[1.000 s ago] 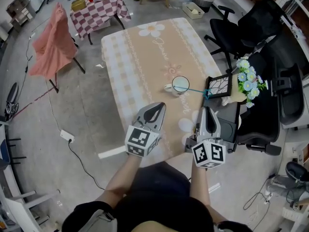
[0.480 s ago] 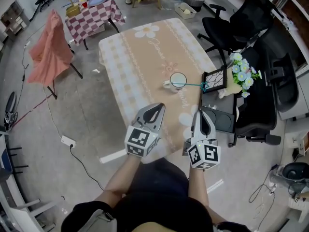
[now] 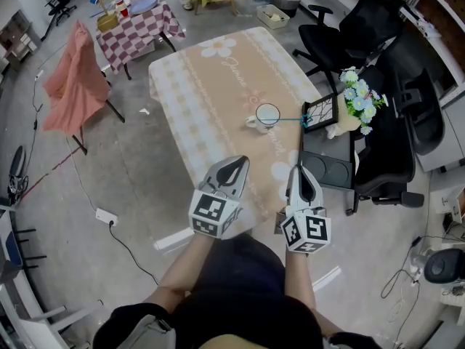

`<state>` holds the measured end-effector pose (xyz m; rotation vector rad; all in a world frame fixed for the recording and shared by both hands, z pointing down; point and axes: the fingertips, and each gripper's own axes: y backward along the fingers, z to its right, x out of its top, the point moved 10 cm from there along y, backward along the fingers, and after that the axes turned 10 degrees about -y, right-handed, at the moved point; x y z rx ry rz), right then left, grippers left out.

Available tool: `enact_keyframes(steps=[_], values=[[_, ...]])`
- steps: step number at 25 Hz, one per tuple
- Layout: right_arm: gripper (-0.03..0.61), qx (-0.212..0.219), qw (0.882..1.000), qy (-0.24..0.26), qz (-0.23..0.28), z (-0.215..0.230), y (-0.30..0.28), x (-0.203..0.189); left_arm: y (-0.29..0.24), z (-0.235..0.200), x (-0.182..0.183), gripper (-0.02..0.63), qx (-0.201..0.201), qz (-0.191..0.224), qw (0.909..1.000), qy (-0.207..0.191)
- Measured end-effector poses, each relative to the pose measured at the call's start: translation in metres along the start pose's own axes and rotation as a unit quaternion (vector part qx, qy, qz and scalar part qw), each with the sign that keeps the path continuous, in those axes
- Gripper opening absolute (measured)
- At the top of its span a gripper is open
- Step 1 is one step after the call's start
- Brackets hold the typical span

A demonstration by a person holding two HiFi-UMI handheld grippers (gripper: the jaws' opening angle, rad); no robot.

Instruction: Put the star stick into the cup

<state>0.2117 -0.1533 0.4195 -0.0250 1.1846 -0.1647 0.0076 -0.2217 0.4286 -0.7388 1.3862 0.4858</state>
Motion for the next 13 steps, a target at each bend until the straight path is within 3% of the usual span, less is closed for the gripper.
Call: enact_keyframes(steps=[13], values=[[0.003, -0.005, 1.0, 0.01, 0.001, -0.019, 0.018, -0.004, 0.023, -0.001, -0.003, 0.012, -0.01, 0.006, 0.9999, 0.003]])
